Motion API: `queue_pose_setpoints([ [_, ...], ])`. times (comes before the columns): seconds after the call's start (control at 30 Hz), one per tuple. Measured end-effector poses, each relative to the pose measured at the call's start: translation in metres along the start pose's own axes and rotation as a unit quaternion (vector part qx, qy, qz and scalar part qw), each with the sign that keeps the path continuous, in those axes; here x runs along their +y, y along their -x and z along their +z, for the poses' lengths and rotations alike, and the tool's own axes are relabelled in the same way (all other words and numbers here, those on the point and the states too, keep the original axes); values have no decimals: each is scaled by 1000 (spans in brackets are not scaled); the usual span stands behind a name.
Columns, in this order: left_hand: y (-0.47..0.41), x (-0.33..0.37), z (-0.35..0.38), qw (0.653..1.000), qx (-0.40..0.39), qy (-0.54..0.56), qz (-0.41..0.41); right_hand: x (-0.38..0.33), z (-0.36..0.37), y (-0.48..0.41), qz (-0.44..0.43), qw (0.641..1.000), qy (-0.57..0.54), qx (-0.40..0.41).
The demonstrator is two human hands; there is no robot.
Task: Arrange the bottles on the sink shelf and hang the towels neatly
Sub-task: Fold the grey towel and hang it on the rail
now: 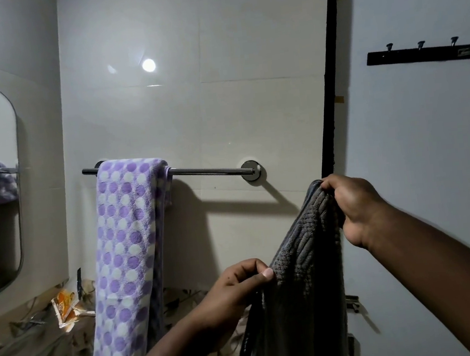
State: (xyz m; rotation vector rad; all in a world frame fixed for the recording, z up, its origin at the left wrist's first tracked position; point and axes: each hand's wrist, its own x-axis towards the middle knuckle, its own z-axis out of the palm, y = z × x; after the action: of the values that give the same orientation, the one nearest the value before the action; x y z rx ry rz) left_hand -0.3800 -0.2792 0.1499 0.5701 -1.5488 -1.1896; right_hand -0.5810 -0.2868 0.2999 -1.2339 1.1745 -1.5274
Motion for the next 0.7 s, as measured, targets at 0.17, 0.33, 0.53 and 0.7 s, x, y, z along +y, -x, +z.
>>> queue_pose_setpoints([
  [0.17, -5, -12, 10, 994, 97, -40, 14, -2, 1, 3, 0, 1000, -10, -14],
  [0.33, -9, -21, 14, 986, 146, -78, 4, 2, -3, -2, 13, 999, -47, -24],
  [0.53, -26, 0, 13, 972, 218, -52, 69, 13, -22, -14, -212, 935, 271, -89],
  [0.7, -41, 25, 24, 978, 163, -89, 89, 26, -5, -1, -207, 797, 498, -272],
])
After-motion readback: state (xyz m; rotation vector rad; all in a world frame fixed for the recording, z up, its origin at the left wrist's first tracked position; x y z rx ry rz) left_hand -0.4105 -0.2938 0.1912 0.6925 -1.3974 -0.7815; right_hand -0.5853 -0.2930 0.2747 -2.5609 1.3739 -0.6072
